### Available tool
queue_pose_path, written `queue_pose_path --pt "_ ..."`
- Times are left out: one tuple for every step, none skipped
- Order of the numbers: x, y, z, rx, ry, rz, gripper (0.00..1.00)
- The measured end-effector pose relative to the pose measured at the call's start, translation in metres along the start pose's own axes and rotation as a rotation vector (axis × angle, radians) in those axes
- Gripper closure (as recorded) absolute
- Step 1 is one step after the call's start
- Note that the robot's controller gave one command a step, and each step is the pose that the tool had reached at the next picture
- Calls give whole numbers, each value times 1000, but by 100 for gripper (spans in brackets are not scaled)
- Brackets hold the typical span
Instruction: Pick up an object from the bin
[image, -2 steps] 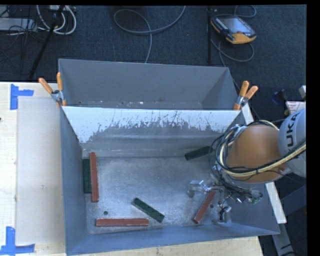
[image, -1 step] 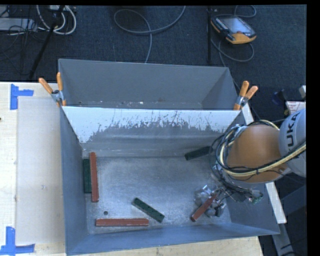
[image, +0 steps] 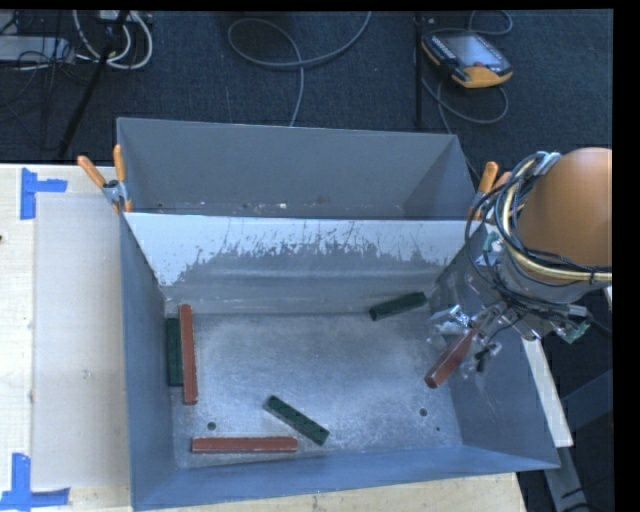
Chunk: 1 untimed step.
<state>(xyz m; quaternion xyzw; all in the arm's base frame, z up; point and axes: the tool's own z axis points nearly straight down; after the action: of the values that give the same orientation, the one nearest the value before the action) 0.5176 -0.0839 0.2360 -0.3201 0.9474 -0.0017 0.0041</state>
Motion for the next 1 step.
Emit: queue_pose_path --pt "2 1 4 -8 6 4 100"
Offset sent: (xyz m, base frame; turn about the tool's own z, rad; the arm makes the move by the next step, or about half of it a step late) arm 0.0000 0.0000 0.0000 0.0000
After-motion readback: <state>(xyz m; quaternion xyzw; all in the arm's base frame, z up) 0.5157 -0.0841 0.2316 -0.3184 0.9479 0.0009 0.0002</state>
